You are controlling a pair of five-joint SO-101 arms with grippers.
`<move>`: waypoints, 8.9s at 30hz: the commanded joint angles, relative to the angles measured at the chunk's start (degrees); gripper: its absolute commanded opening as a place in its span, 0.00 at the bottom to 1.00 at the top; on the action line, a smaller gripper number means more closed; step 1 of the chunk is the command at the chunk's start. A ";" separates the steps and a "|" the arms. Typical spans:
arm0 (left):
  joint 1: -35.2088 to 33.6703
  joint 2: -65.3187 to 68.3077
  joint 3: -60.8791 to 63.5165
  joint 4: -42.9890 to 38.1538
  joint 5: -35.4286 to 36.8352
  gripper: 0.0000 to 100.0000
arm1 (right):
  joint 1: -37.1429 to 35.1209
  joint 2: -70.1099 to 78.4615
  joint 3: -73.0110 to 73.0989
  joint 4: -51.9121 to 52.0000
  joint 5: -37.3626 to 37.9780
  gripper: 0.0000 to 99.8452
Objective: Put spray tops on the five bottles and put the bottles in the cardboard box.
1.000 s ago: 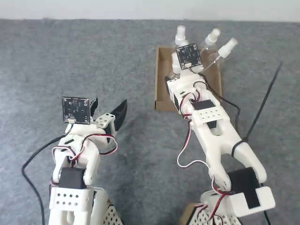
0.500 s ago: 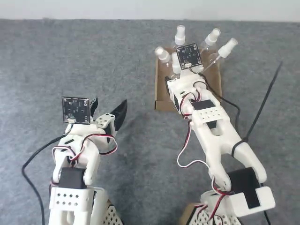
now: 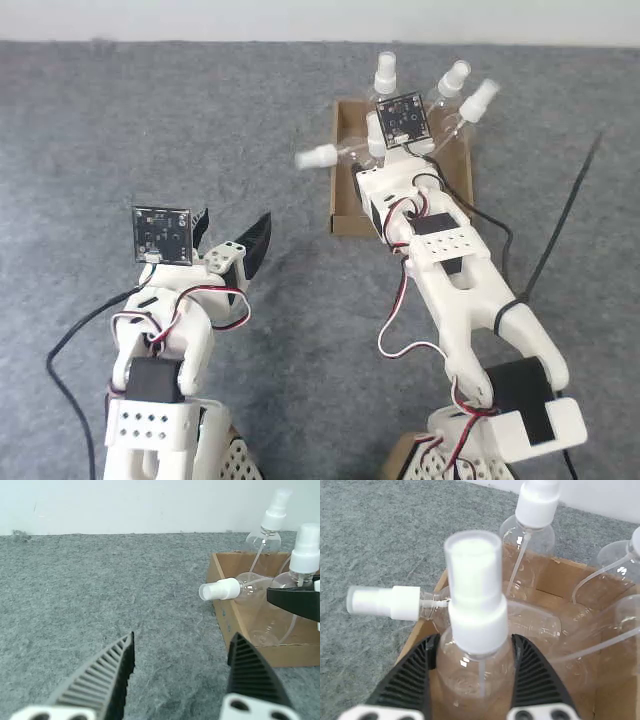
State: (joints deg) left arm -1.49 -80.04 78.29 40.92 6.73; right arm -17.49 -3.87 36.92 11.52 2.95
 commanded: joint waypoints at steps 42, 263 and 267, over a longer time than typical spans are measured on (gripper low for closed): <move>0.09 -0.79 -0.40 -1.49 0.35 0.28 | -1.63 -30.55 -30.15 68.26 8.62 0.01; -29.45 12.48 -0.31 10.37 -14.42 0.28 | -4.09 26.33 -38.95 23.16 48.97 0.38; -29.45 12.48 -0.31 10.37 -14.42 0.28 | -4.00 27.30 -39.38 23.25 48.79 0.38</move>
State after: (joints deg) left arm -31.21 -66.33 78.29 52.26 -7.25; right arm -22.42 24.00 1.67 34.55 52.18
